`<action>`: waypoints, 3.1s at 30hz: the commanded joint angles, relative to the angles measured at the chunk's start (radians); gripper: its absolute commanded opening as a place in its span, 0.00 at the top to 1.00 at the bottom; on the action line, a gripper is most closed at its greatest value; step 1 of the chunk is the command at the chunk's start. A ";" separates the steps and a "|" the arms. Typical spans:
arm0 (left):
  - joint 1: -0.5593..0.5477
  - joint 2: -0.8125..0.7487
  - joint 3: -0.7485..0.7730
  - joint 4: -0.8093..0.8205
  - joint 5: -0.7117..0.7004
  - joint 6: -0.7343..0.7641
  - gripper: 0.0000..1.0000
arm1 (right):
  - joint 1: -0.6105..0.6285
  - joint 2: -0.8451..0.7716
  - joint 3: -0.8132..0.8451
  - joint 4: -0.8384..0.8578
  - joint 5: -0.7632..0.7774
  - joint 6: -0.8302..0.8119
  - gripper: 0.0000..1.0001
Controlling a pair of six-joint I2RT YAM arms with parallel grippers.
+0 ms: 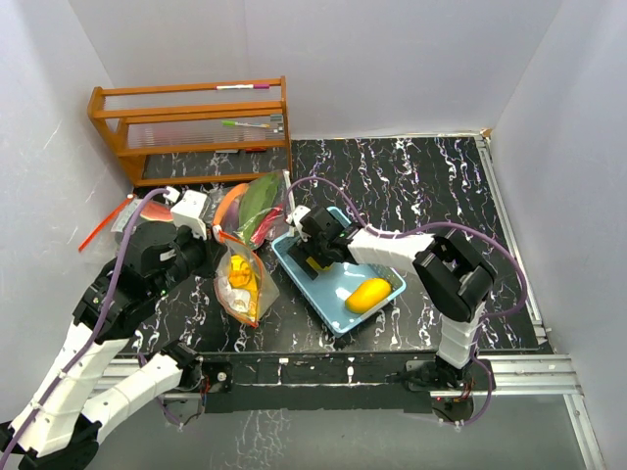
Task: Place the food in the zip-top bag and seal the zipper
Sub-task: Pick up the fake fruit from the bin, then place the fake fruit in the zipper food storage bag.
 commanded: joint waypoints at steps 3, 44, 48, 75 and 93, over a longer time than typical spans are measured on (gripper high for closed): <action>-0.001 -0.001 0.007 0.016 -0.016 0.013 1.00 | -0.002 -0.022 -0.036 0.143 0.000 -0.009 0.00; -0.001 0.201 -0.033 0.178 0.018 -0.009 1.00 | 0.155 -0.714 -0.102 0.271 -0.592 0.211 0.69; -0.001 0.201 -0.017 0.175 0.023 -0.011 1.00 | 0.209 -0.633 -0.135 0.428 -0.456 0.333 0.69; -0.001 0.118 -0.009 0.139 0.031 -0.020 1.00 | 0.317 -0.328 0.001 0.399 0.112 0.562 0.20; -0.001 0.109 -0.021 0.134 -0.030 -0.016 1.00 | 0.403 -0.684 -0.065 -0.105 0.385 0.709 0.02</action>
